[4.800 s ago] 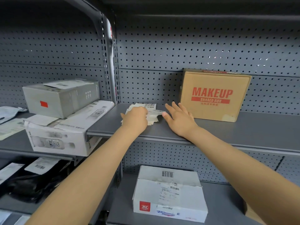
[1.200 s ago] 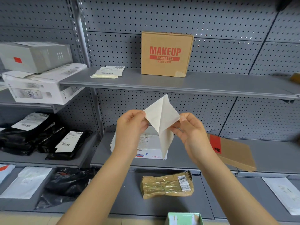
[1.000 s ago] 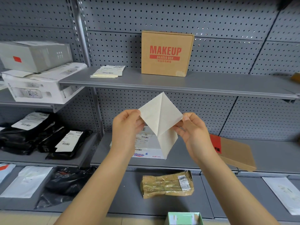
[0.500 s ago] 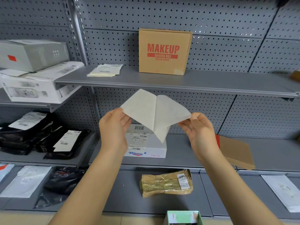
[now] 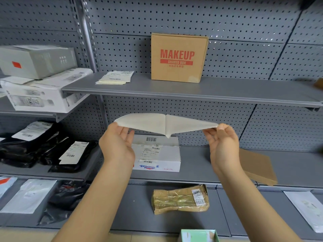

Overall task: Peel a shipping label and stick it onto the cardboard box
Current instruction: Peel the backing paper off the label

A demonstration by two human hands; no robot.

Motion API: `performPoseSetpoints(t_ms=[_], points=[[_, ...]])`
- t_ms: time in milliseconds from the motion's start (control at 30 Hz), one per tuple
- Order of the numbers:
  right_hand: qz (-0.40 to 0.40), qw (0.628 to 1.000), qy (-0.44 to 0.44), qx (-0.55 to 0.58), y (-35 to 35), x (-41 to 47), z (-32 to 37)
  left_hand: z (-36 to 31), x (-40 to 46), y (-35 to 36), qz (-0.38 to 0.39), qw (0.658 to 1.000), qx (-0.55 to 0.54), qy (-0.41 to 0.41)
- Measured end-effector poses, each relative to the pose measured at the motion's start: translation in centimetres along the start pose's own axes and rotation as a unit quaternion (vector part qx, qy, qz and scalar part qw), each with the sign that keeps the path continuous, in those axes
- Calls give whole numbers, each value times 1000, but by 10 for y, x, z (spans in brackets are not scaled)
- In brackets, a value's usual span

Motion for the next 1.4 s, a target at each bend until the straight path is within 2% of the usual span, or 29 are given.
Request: performPoseSetpoints(t_ms=[333,600,933,1133,1400], points=[[-72,997,-12,15,-9,1,1,-3,8,-7,-20,996,-82,21],[-85,996,-40,5,-19,6,-1,-3,10,-8,-15,995,-90,33],[-135,990,-34,-11,-30,-1,4,0,15,-14,-41,994,-91,50],[-157,987,-34,-19,-40,1,-2,17,13,-11,-38,997,-53,33],[-195,979,-22,-59,-65,-3,-19,56,7,-8,-12,999,-18,-42]])
Point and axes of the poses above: each hand's wrist, its own x-axis towards the middle knuckle, its own y-axis out of the palm, z = x × y, the point moved 2 cm from there along x, towards the middle knuckle, and after that the axes turned 7 degrees about -x, right-handed, at the moved point
